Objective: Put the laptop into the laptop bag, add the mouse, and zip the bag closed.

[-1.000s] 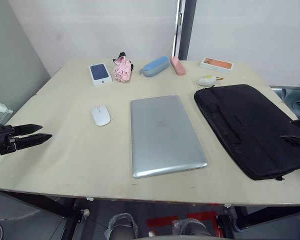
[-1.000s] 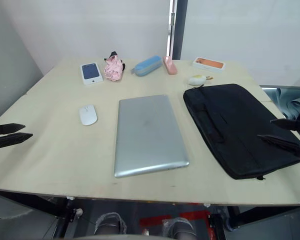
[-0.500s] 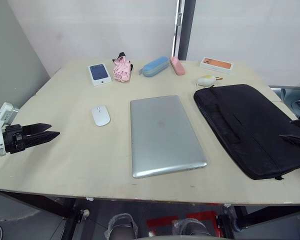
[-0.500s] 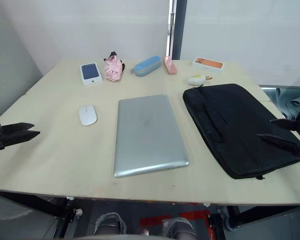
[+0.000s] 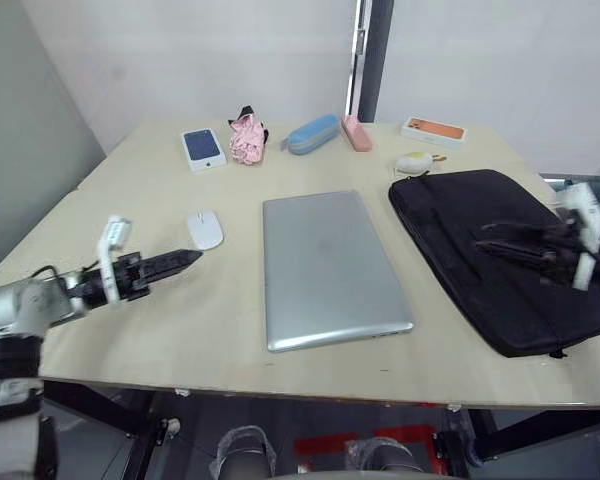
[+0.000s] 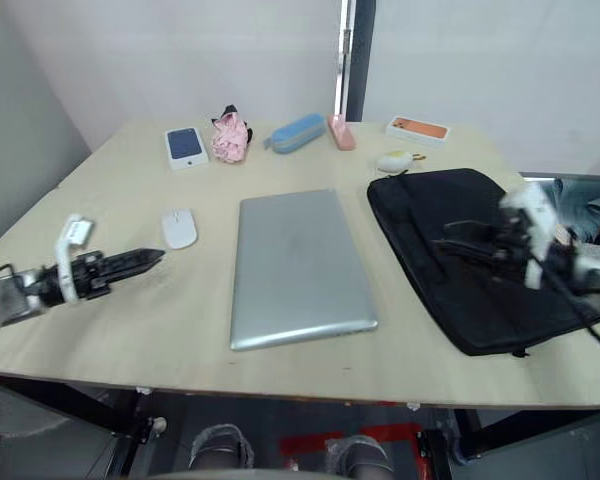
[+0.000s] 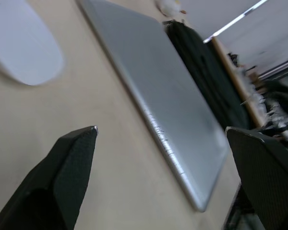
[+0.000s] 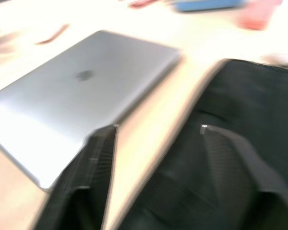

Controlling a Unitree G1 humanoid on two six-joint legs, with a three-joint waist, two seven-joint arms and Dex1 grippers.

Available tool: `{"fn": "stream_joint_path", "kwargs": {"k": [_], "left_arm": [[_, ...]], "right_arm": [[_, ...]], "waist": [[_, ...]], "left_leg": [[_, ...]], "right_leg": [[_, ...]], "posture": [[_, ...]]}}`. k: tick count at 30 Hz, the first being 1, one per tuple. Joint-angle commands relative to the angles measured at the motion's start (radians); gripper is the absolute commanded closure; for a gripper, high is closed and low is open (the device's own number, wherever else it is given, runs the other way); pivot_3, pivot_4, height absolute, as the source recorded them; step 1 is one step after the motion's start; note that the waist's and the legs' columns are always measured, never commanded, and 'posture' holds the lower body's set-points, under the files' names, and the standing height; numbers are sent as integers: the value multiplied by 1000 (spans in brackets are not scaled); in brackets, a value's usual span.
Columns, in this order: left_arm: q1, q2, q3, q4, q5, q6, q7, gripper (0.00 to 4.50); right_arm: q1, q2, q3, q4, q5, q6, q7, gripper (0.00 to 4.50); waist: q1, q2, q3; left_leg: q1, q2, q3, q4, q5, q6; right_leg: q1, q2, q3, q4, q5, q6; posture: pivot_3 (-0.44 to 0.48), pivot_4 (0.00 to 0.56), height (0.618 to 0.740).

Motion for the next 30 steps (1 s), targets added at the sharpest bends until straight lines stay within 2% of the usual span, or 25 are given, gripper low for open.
{"fn": "stream_joint_path", "kwargs": {"k": [1, 4, 5, 10, 16, 25, 30], "left_arm": [[-80, -62, -10, 59, -23, 122, 87, 0], [-124, -121, -55, 131, 27, 142, 160, 0], [-138, -137, -69, 154, 43, 136, 177, 0], [-237, -182, -95, 305, 89, 117, 217, 0], [-327, -225, -141, 453, 156, 63, 210, 0], [-366, -291, -187, 502, 207, 13, 142, 0], [-365, -310, -200, 515, 234, 6, 126, 0]], "right_arm": [[-66, 36, 104, -9, -76, -88, -19, 3258], [-130, 86, 198, 40, -152, -151, -43, 4278], [-153, 105, 232, 63, -191, -179, -57, 4476], [-331, 245, 382, 348, -437, -342, -254, 4476], [-425, 339, 481, 551, -564, -431, -290, 4476], [-499, 441, 590, 696, -708, -490, -322, 4476], [-522, 504, 601, 686, -705, -486, -276, 4476]], "waist": [[-2, 0, 0], [-6, 1, -1], [-9, 1, -1], [-13, 1, -1], [-6, 1, -1], [-15, 1, -1], [-20, 1, -1]], "left_leg": [[0, -1, 0, 0, 0, 0], [0, -1, 0, 1, 0, 0], [-1, -1, 0, 1, 1, 0], [-1, -1, 0, 0, 3, -2], [-1, -4, -1, -1, 5, -4], [3, -11, -2, -1, 5, -1], [14, -13, -1, -7, 5, 2]], "right_leg": [[0, 0, 0, 0, 0, 0], [1, -1, 1, 0, 0, 0], [1, -1, 1, 0, 0, 0], [0, -1, 0, 2, 0, 0], [1, -3, 0, 1, 0, 0], [6, -11, -1, 1, 0, 0], [16, -12, -1, -3, 0, 1]], "posture": [[0, 150, 740], [0, 150, 740], [0, 150, 740], [0, 150, 740], [0, 150, 740], [0, 150, 740], [0, 150, 740]]}}
